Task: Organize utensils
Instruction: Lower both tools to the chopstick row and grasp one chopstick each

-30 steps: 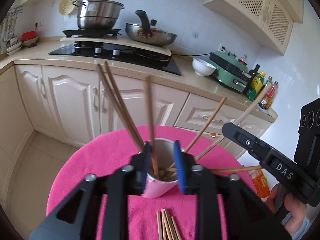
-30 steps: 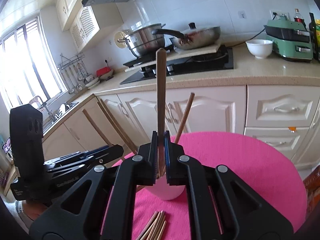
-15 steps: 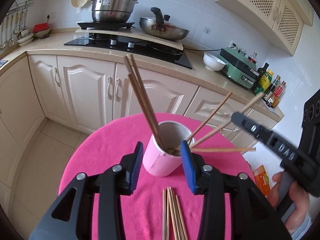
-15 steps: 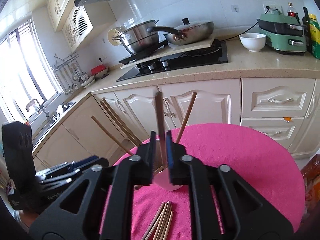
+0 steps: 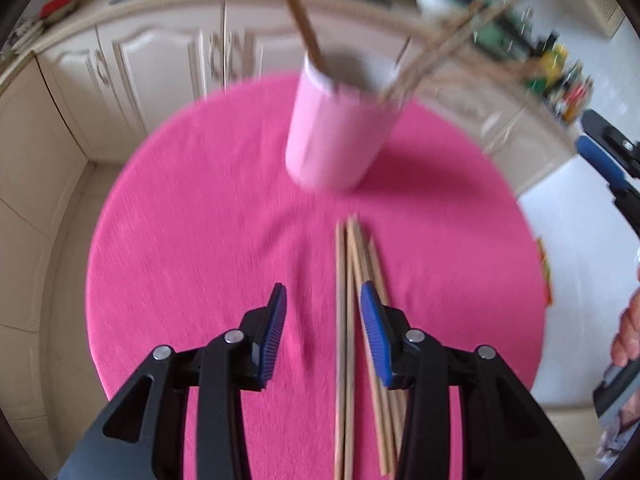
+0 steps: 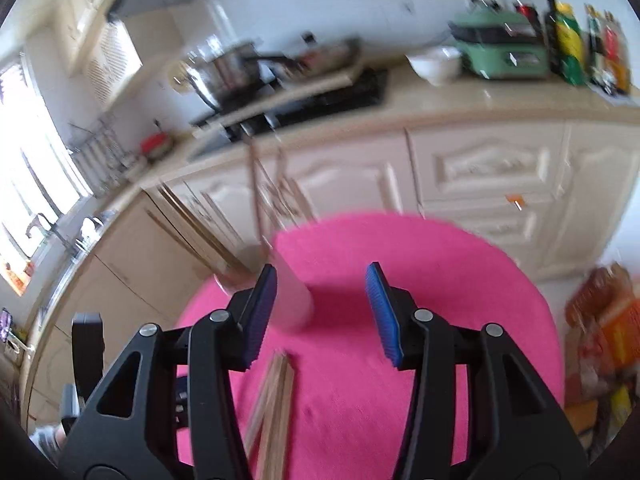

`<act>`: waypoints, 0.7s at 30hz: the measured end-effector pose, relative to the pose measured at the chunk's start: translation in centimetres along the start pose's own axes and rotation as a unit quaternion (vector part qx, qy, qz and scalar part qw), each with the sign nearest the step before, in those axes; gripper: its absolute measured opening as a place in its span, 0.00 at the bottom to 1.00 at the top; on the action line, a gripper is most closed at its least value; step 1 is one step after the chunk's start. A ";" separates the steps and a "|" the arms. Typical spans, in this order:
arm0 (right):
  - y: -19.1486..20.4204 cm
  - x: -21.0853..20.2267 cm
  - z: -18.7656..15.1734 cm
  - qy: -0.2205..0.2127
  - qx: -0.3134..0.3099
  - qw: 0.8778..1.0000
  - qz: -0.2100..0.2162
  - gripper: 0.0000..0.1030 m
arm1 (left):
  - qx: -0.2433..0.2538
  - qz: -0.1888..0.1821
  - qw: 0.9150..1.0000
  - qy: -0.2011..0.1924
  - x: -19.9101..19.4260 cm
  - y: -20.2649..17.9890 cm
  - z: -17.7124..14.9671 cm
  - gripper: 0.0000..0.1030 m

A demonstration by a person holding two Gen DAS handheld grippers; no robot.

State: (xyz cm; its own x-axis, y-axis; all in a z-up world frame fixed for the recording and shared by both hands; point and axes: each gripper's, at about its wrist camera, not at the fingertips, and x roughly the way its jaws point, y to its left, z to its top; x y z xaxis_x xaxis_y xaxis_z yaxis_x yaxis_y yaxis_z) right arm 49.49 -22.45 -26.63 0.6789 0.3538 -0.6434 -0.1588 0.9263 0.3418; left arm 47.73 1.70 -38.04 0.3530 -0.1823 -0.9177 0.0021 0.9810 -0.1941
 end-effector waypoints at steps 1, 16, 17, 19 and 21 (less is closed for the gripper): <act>-0.3 0.1 -0.9 0.011 0.002 1.000 -0.005 0.45 | 0.004 0.004 1.000 0.011 0.6 -0.2 -0.3 0.37; -2.4 1.5 -9.2 0.115 0.040 0.992 -0.025 0.45 | 0.046 0.051 0.995 0.074 4.9 -1.6 -2.0 0.37; -2.5 1.5 -9.2 0.117 0.040 0.992 -0.026 0.45 | 0.049 0.054 0.994 0.079 5.1 -1.9 -1.9 0.37; -2.5 1.7 -9.2 0.123 0.038 0.991 -0.028 0.45 | 0.053 0.060 0.993 0.088 5.4 -2.5 -1.5 0.37; -2.3 2.2 -9.1 0.132 0.032 0.990 -0.034 0.45 | 0.074 0.088 0.988 0.104 6.2 -3.5 -1.3 0.37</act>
State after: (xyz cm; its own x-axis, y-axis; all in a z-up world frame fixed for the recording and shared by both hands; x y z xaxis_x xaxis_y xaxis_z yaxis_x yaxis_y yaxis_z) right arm 44.79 -22.60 -35.06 0.4735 0.3205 -0.8204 -0.0681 0.9420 0.3287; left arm 48.70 -2.99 -43.48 0.1611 -0.0022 -0.9869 0.1008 0.9948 0.0142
